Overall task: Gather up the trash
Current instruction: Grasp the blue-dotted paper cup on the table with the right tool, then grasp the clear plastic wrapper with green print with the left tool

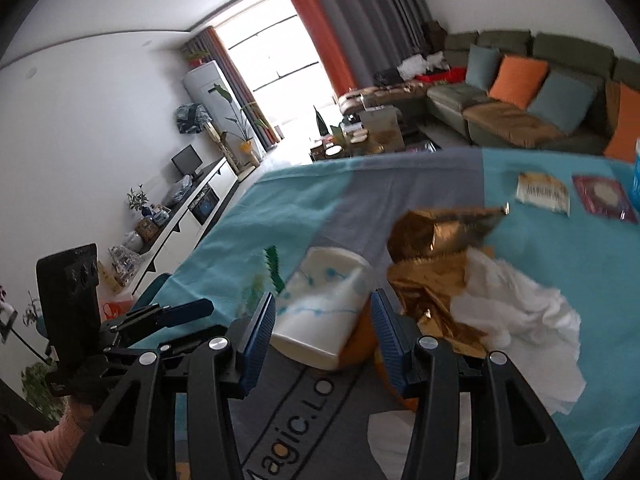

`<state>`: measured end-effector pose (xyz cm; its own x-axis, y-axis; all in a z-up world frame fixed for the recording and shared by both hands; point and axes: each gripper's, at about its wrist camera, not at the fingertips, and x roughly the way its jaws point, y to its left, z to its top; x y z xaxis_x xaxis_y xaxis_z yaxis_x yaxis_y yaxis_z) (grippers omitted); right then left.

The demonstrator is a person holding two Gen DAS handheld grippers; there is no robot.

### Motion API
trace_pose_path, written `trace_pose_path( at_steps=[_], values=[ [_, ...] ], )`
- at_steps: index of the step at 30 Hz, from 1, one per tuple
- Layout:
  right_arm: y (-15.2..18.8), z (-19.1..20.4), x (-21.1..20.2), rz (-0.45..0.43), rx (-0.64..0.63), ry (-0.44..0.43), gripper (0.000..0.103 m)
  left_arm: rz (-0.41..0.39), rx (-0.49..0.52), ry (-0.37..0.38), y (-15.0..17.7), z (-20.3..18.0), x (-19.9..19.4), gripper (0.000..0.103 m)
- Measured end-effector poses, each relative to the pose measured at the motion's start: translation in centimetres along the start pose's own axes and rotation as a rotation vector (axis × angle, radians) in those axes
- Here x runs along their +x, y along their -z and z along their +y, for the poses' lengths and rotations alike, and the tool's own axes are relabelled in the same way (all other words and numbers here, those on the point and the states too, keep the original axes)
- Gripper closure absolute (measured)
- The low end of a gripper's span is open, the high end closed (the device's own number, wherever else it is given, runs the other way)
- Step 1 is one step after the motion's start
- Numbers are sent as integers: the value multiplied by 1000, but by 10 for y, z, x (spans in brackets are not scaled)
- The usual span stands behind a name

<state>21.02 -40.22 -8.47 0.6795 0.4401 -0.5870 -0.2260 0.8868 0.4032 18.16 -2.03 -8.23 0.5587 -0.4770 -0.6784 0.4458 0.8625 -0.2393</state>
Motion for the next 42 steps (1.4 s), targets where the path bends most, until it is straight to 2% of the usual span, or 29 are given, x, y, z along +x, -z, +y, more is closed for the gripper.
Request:
trace_pose_path(
  at_steps=[6,12,14,16,21,24,30,36,38,42],
  values=[
    [2,-8,12,33,36,-47,56,24,13,-6,-10,-7,11,41],
    [3,-14,15,53,68,-83,56,52,5,23,-15,-4,18,44],
    [4,-17,16,60,79,-96,60,60,6,36,-16,-5,20,46],
    [4,-18,15,59,84,-98,68,73,-5,56,-17,-3,23,53],
    [7,-22,9,53,98,-119,74,84,-21,85,-17,1,27,60],
    [7,-21,4,44,89,-128,78,84,-18,82,-17,0,26,61],
    [9,-17,-6,20,67,-124,81,49,29,52,-19,-8,15,53],
    [8,-22,-19,-11,79,-112,82,57,81,22,-19,-18,17,53],
    [8,-24,-22,-17,85,-107,82,69,95,6,-18,-21,21,56],
    [8,-23,-25,-22,86,-109,83,106,89,2,-16,-20,29,68]
  ],
)
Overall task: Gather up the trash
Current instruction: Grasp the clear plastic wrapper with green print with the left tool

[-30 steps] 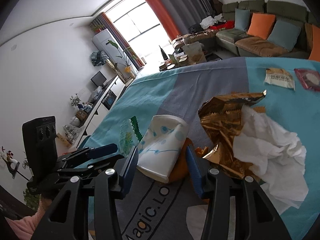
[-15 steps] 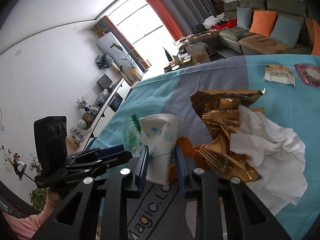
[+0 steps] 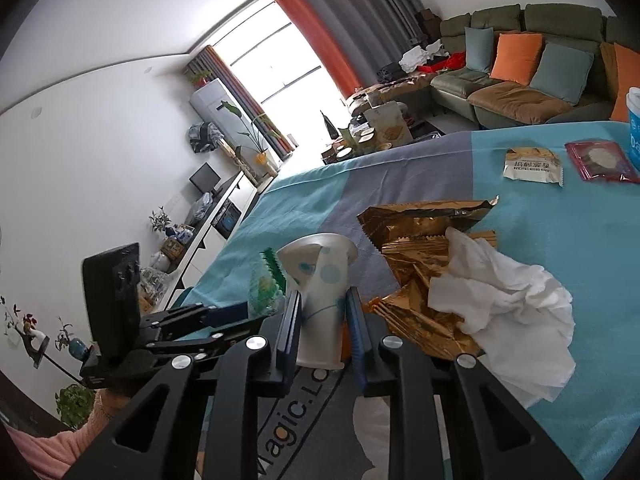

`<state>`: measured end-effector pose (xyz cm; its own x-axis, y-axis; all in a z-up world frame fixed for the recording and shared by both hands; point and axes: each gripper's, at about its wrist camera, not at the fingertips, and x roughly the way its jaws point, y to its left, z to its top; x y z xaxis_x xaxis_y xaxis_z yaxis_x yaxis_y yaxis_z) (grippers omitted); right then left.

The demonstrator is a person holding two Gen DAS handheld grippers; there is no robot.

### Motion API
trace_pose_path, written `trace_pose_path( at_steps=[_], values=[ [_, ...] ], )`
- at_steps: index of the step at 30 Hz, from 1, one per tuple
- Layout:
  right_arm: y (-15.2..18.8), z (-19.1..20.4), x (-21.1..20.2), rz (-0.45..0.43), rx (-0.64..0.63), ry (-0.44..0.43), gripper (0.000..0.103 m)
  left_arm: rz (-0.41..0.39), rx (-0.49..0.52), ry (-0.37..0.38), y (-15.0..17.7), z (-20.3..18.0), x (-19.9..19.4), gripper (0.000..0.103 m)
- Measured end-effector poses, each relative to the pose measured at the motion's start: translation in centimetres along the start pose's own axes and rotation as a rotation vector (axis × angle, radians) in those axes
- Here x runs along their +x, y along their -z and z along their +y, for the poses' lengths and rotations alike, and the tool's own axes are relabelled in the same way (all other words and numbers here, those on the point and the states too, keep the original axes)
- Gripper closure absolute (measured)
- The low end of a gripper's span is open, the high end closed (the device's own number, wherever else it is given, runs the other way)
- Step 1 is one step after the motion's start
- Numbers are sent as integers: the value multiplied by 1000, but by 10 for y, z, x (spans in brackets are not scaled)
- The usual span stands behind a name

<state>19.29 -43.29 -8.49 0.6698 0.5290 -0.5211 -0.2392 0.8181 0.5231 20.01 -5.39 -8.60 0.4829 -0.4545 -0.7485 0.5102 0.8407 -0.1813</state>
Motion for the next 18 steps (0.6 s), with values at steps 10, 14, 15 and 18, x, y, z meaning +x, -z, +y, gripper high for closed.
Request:
trace_pose_path(
  at_steps=[10,14,15,18],
  values=[
    [-4,0,0,-11,-9,-28,84,-41,-52,11,7,13,-19,78],
    [-9,4,0,-22,-11,-48,84,-76,-57,6,14,16,-38,78],
    [-10,4,0,-24,-16,-50,84,-81,-59,8,16,17,-42,78],
    [-13,9,3,-24,-26,-60,84,-94,-72,6,22,21,-55,78]
  ],
)
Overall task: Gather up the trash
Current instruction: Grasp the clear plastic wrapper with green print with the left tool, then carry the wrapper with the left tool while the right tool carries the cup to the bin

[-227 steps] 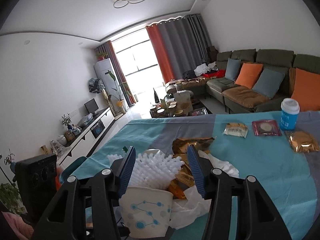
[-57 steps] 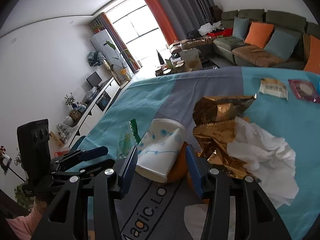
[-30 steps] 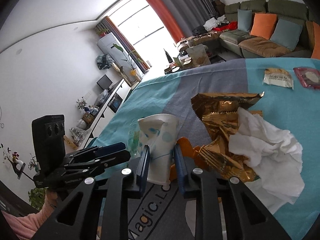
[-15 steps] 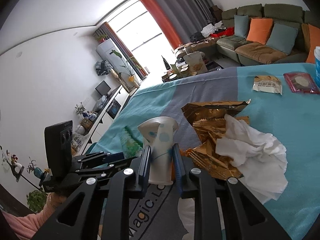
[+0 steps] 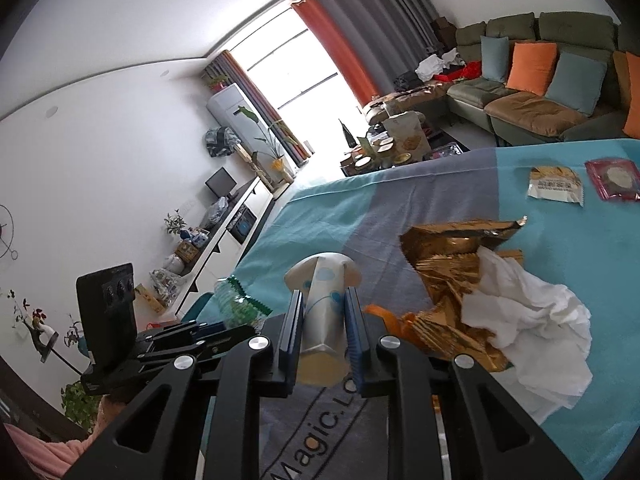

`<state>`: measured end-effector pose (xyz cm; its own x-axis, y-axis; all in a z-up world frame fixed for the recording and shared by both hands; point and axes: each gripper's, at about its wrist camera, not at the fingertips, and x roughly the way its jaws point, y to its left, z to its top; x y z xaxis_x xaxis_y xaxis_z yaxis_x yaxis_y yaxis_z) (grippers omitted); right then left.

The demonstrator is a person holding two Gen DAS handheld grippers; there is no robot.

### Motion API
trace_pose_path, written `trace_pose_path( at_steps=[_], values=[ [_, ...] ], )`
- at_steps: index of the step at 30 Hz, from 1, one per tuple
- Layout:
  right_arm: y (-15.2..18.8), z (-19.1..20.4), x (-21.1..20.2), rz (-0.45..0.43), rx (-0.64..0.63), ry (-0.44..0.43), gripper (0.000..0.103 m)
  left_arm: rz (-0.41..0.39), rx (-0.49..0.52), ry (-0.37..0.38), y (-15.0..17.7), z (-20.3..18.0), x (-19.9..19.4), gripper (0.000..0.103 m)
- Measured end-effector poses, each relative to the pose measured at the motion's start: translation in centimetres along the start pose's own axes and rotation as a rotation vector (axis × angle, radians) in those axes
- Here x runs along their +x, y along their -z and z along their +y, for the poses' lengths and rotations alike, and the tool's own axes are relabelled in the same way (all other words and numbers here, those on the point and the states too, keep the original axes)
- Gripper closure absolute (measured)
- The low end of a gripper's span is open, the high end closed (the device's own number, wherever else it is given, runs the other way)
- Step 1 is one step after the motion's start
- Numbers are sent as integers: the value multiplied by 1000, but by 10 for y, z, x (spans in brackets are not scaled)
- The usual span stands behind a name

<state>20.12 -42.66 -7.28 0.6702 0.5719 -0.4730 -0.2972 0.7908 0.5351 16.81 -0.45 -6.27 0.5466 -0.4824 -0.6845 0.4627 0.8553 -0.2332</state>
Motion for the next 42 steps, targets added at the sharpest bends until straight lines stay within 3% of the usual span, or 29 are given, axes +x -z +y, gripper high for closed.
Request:
trace_pose_path(
  at_steps=[25,42],
  values=[
    [-4,74,72,85,-93,-182,84,-75,-121,-133,50,64,-96,78],
    [-6,143,139,180,-171,-309,84,-112,-201,-290,61,130,-146,78]
  ],
)
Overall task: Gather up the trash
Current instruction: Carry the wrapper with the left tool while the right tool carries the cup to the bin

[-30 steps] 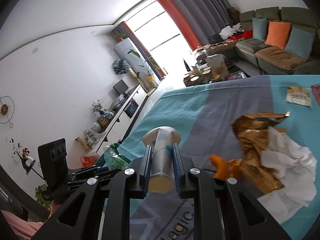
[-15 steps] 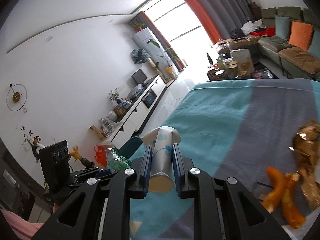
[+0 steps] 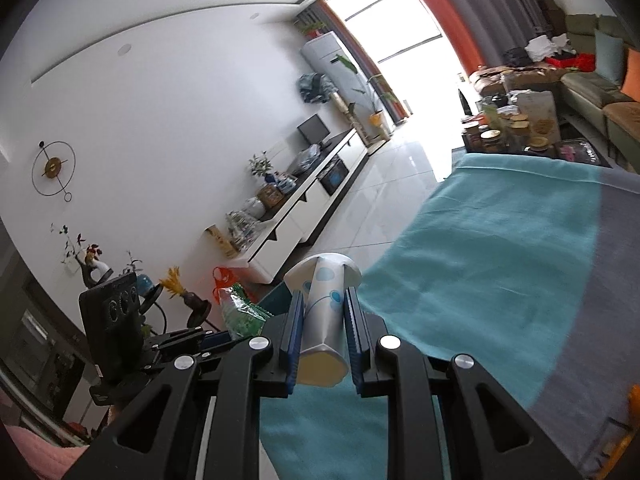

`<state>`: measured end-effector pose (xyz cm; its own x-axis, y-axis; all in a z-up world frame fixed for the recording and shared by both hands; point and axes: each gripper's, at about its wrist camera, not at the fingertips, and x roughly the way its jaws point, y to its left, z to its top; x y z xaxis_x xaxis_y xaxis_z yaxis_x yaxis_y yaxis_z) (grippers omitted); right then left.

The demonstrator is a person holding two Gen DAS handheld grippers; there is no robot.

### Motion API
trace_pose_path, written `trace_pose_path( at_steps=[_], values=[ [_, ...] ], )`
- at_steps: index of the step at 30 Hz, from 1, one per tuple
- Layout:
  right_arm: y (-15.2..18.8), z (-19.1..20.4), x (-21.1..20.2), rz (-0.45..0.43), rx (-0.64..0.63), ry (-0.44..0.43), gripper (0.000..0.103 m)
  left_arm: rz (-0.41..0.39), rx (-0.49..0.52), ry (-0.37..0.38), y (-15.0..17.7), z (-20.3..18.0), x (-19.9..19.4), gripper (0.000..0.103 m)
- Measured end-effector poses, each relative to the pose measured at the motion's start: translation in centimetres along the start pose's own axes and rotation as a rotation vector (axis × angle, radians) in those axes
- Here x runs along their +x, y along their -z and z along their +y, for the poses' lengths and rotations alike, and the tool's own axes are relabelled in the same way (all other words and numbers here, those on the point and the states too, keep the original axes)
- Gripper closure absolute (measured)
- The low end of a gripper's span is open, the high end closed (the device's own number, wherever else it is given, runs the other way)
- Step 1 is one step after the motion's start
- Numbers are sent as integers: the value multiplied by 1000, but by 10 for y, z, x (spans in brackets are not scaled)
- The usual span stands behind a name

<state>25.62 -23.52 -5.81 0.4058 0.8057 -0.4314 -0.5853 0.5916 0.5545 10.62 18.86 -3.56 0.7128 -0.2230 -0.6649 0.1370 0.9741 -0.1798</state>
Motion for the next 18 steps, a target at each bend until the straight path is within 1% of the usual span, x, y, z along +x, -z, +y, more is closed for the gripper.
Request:
trace_pose_path(
  at_steps=[9,18],
  values=[
    [-7,13,43,60,0,-56,84,2,-53,-88,2,44,-8,78],
    [-13,34,79,99,-19,-65,84,37,-102,-132,10,79,-1,77]
  ],
)
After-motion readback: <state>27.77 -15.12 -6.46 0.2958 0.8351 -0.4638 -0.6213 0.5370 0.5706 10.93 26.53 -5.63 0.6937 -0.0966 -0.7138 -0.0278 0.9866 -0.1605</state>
